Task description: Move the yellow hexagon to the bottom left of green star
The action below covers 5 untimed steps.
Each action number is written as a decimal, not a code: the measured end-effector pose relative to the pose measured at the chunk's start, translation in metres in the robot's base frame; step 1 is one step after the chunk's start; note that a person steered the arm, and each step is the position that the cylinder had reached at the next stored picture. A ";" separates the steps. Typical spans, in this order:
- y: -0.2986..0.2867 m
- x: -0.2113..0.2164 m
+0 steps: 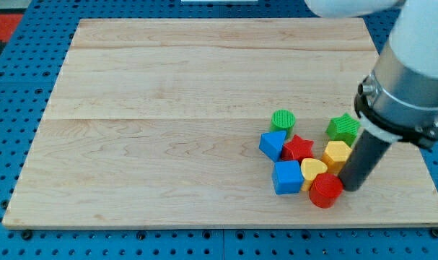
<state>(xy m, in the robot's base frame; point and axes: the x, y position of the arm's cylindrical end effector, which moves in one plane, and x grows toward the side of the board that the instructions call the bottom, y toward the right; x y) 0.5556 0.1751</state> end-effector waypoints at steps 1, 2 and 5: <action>-0.017 -0.028; -0.054 -0.057; -0.032 -0.093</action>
